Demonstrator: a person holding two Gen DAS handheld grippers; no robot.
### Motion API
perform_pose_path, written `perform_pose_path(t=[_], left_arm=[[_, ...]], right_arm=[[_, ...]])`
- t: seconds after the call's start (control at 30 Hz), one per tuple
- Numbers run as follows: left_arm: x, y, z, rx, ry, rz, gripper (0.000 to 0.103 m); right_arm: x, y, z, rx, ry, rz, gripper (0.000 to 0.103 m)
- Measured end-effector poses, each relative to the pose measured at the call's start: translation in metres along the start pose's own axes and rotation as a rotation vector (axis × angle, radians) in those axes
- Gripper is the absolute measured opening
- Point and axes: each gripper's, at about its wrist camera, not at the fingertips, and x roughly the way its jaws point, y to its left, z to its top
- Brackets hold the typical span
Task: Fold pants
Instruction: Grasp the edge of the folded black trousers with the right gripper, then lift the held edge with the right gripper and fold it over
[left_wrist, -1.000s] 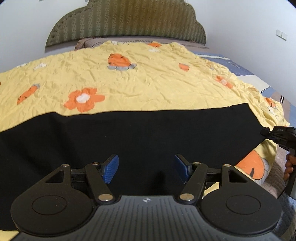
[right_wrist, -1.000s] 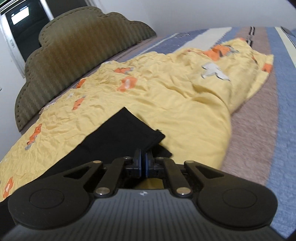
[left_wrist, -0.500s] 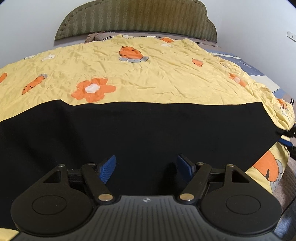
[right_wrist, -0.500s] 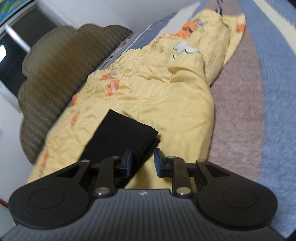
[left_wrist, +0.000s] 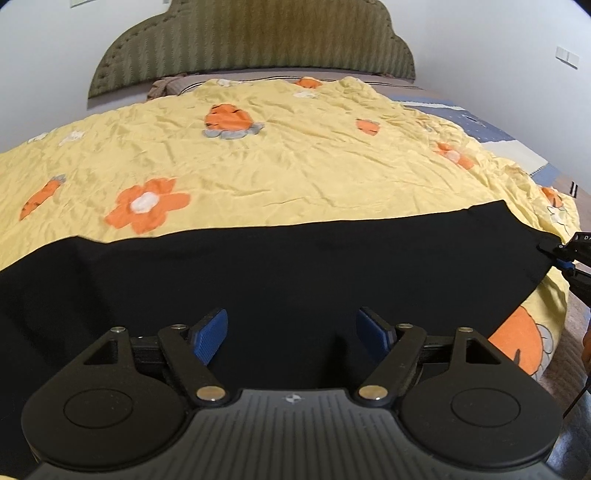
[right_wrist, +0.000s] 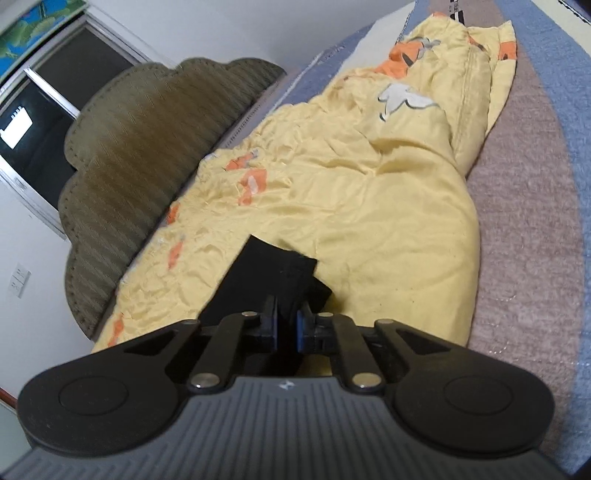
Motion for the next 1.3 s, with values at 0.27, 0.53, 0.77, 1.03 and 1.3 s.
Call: perform_pose_path(t=[0.27, 0.53, 0.77, 1.03, 1.3], left_arm=[[0.008, -0.008, -0.001, 0.016, 0.010, 0.028, 0.077], [0.017, -0.011, 0.002, 0.011, -0.003, 0.084, 0.077], [0.020, -0.019, 0.001, 0.041, -0.007, 0.107, 0.077], [0.024, -0.033, 0.007, 0.078, -0.030, 0.132, 0.077], [0.045, -0.066, 0.028, 0.125, -0.019, 0.126, 0.078]], right_arm=[[-0.015, -0.023, 0.004, 0.119, 0.065, 0.008, 0.054], [0.000, -0.022, -0.005, 0.158, 0.132, 0.120, 0.054], [0.022, -0.016, 0.012, 0.109, 0.062, 0.075, 0.054], [0.025, -0.013, 0.008, 0.065, 0.121, 0.122, 0.009], [0.003, 0.018, 0.013, -0.073, 0.048, 0.140, 0.009]])
